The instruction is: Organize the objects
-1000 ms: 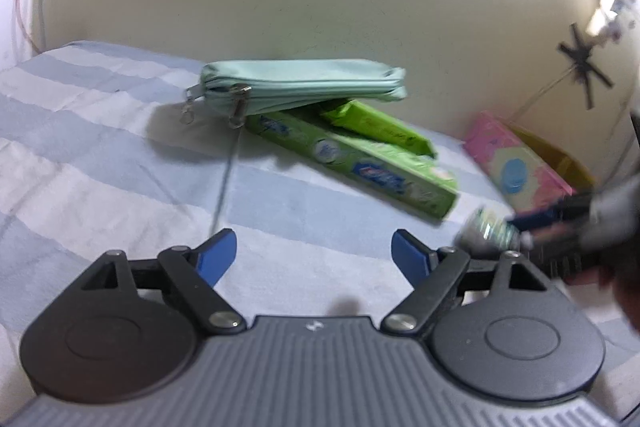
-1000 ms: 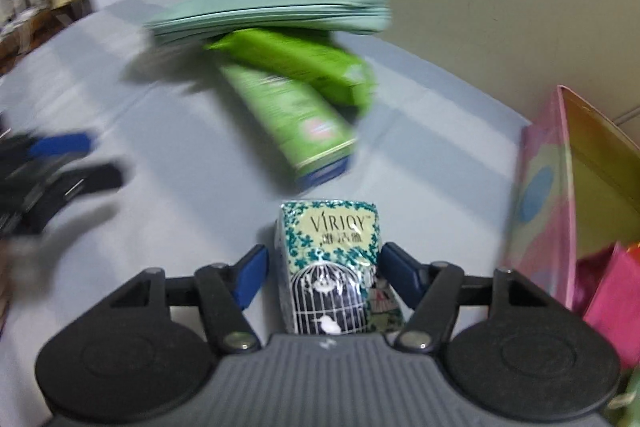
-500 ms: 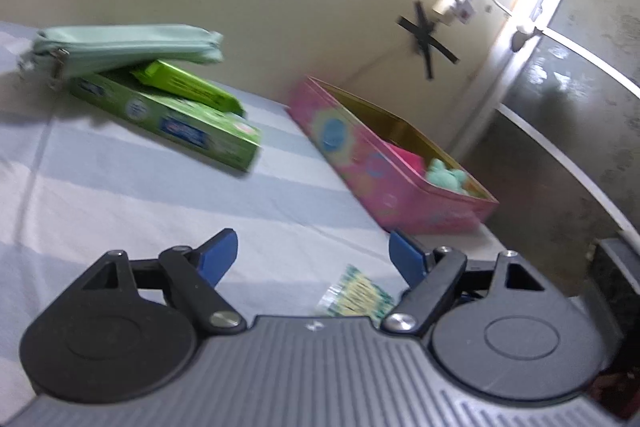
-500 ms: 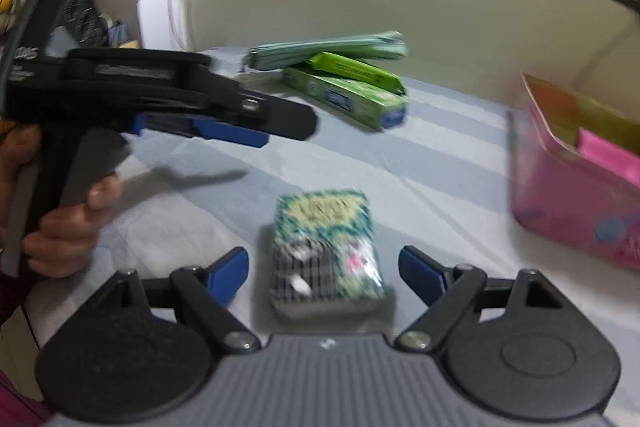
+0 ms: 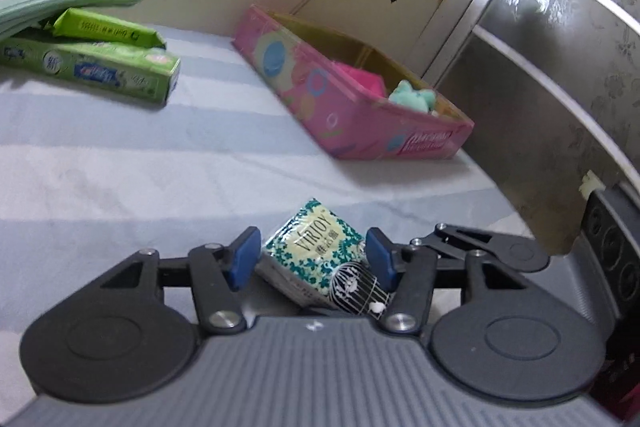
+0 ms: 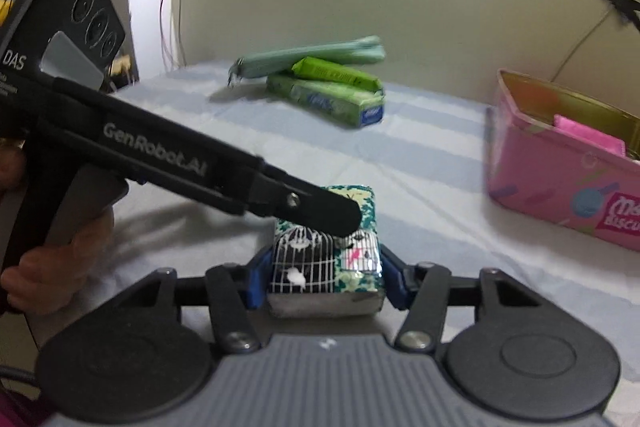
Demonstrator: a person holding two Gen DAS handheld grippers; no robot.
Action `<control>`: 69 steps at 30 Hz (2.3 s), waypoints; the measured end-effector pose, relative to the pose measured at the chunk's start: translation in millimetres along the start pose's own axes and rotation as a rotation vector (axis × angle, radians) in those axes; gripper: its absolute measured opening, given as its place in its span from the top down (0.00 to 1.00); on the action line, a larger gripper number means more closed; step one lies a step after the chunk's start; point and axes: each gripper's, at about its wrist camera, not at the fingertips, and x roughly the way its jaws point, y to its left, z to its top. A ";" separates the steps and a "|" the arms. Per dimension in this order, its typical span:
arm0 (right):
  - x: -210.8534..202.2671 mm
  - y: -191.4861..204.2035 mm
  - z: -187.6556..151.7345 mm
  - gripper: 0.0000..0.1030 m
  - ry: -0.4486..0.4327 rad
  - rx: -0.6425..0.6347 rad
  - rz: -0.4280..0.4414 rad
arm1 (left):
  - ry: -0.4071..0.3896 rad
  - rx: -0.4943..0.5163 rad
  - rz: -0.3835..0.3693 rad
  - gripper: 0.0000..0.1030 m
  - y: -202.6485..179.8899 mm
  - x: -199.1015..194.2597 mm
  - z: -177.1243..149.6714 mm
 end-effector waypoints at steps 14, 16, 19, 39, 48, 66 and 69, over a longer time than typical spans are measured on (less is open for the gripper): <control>-9.3 -109.2 74.4 0.48 -0.274 0.064 -0.177 | -0.167 0.159 0.033 0.42 -70.5 75.5 129.8; 6.9 -127.3 77.3 0.48 -0.263 0.086 -0.195 | -0.150 0.155 0.048 0.42 -69.8 97.8 139.2; 26.3 -148.5 75.8 0.48 -0.240 0.125 -0.214 | -0.124 0.148 0.076 0.42 -68.3 126.1 147.0; 23.6 -146.5 71.4 0.34 -0.308 0.183 -0.221 | -0.272 0.143 0.233 0.24 -49.0 49.8 126.2; 13.5 -97.0 72.2 0.01 -0.417 0.186 -0.119 | -0.225 0.038 0.549 0.24 50.7 -21.3 62.6; 158.6 -61.9 182.5 0.01 -0.066 0.308 0.110 | -0.339 -0.380 0.552 0.23 146.9 -81.9 31.9; 202.0 -80.3 205.9 0.01 -0.012 0.437 0.117 | -0.335 -0.385 0.540 0.22 148.2 -80.7 31.4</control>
